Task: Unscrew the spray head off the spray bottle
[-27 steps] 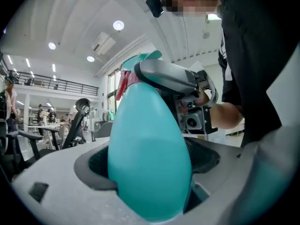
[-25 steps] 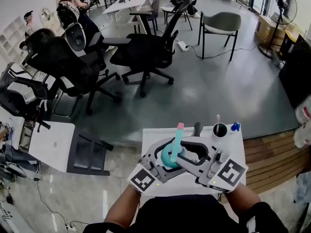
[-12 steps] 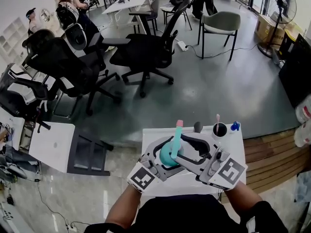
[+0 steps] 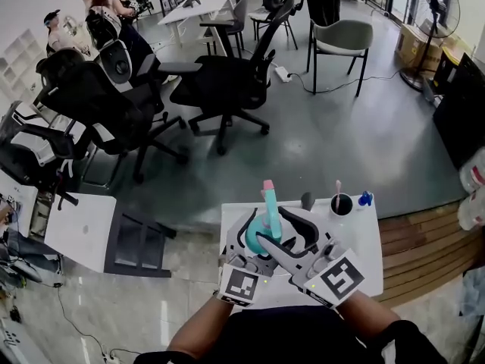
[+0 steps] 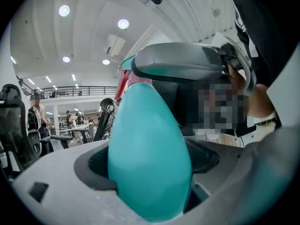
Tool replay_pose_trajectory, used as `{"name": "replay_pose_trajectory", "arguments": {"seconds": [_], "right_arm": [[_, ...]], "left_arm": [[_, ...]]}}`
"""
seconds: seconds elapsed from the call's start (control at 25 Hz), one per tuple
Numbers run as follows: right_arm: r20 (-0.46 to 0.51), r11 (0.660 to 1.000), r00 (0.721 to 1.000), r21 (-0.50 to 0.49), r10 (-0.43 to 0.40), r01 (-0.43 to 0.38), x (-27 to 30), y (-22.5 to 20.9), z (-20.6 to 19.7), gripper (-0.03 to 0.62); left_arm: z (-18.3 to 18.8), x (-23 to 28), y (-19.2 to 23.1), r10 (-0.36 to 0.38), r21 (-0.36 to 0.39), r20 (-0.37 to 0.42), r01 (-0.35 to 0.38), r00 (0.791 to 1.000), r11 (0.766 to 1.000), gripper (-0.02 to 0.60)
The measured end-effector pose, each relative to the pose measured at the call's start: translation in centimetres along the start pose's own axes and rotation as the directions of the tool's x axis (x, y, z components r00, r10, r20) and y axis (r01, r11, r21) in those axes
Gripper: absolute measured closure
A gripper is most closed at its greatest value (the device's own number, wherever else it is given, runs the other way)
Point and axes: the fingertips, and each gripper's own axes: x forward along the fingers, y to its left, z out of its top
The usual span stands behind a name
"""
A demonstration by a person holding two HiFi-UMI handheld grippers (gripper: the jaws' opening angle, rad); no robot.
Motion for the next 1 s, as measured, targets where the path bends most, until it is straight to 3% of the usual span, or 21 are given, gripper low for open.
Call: {"name": "replay_pose_trajectory", "arguments": {"seconds": [0.12,0.24,0.6,0.72,0.84,1.0], "right_arm": [[-0.019,1.000,1.000,0.000,-0.007,0.007,0.1,-0.1,0.1,0.376],[-0.007,1.000,1.000,-0.015,-0.006,0.006,0.1,-0.6,0.5,0.436],[-0.010,0.999,1.000,-0.040,0.023,-0.023,0.0,-0.4,0.9,0.445],[-0.029,0.997,0.997,-0.037,0.065,-0.066,-0.1,0.2,1.2,0.447],[-0.066,0.991,0.989,0.030,0.130,-0.129,-0.5,1.1,1.0,0.447],[-0.075,0.952,0.950,0.056,0.304,-0.300,-1.8,2.6,1.3,0.447]], "left_arm": [[-0.7,0.2,-0.9,-0.011,0.028,-0.013,0.011,1.000,1.000,0.126],[0.1,0.2,-1.0,-0.021,0.025,0.003,0.021,1.000,0.999,0.126],[0.5,0.1,-1.1,-0.056,0.039,0.021,0.056,0.998,0.998,0.126],[0.8,-0.3,-1.6,-0.114,0.028,0.037,0.113,0.993,0.993,0.126],[0.9,-0.7,-2.5,-0.200,0.022,0.047,0.199,0.979,0.980,0.126],[2.6,-1.8,-4.5,-0.339,-0.025,0.127,0.345,0.932,0.938,0.126]]}}
